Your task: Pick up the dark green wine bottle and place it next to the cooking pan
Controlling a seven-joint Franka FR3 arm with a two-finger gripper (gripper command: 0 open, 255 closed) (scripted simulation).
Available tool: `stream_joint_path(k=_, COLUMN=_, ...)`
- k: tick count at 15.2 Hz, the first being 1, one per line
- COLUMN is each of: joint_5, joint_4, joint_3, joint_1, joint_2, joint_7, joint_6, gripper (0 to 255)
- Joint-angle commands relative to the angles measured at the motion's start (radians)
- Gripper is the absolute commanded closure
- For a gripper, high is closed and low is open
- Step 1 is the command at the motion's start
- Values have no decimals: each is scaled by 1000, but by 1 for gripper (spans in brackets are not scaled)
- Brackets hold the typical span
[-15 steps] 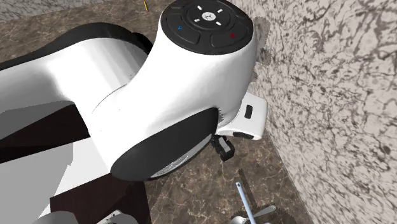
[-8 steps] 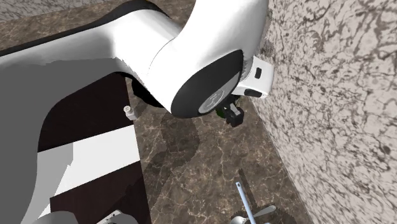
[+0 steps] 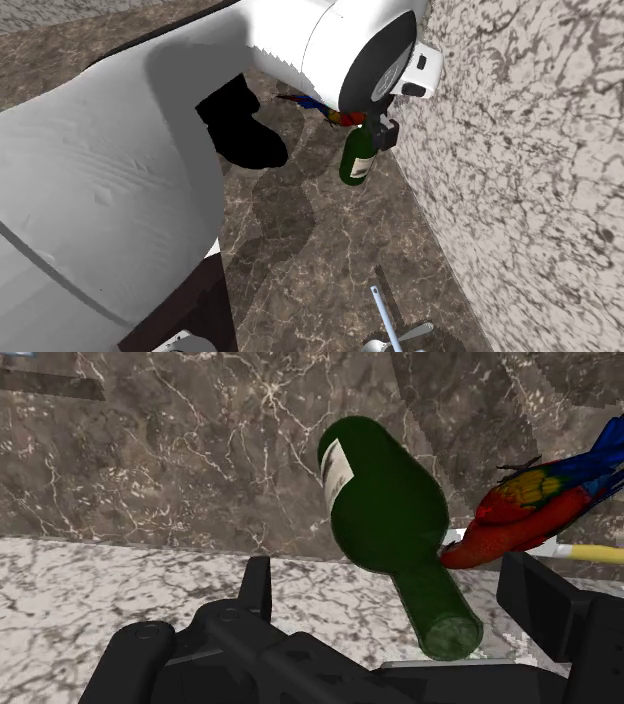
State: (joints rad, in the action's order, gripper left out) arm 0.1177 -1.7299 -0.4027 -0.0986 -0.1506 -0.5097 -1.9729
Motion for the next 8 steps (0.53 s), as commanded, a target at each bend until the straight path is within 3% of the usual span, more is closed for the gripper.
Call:
stream_joint_path(k=1, joint_5=39, joint_4=93, joint_3=-4, joint_1=-24, joint_2=-82, joint_7=-42, joint_6=15, gripper=0)
stream_joint_path(k=4, joint_5=87, joint_4=231, joint_3=-1, joint_1=-64, joint_2=-193, joint_7=-85, joint_6=47, gripper=0)
stream_joint_path(k=8, joint_5=94, joint_4=197, joint_3=4, joint_1=-64, joint_2=-207, joint_7=-90, joint_6=1, gripper=0)
